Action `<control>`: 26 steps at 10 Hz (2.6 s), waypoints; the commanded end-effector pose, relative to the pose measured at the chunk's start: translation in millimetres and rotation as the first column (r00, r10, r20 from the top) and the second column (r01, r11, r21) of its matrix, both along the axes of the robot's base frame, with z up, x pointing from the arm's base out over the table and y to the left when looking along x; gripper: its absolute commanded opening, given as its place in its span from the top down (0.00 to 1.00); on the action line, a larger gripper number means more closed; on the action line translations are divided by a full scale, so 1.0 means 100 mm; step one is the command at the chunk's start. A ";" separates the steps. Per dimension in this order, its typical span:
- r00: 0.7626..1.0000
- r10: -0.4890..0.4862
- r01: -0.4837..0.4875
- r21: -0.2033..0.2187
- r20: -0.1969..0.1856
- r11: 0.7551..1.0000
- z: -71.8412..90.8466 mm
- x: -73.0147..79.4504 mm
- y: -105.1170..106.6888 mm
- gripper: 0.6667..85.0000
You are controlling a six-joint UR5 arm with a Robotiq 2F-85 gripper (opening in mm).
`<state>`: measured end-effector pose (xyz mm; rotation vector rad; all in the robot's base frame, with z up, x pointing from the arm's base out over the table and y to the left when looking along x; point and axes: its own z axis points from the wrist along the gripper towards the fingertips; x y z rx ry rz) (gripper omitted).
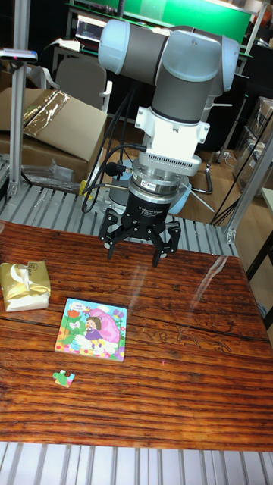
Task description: Assemble one piece of a puzzle
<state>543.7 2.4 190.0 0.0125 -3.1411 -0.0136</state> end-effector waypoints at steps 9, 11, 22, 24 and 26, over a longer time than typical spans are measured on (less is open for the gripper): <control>0.979 -0.201 0.201 0.019 0.026 0.979 -0.03 0.07 0.09 0.99; 0.981 -0.195 0.195 0.011 0.026 0.981 -0.03 0.07 0.07 0.99; 0.998 -0.010 0.012 -0.025 0.069 1.000 -0.21 0.05 -0.28 0.99; 0.998 -0.003 0.004 -0.015 0.061 1.000 -0.23 0.03 -0.28 0.99; 0.997 -0.025 0.022 0.035 0.077 0.999 -0.32 -0.02 -0.23 0.99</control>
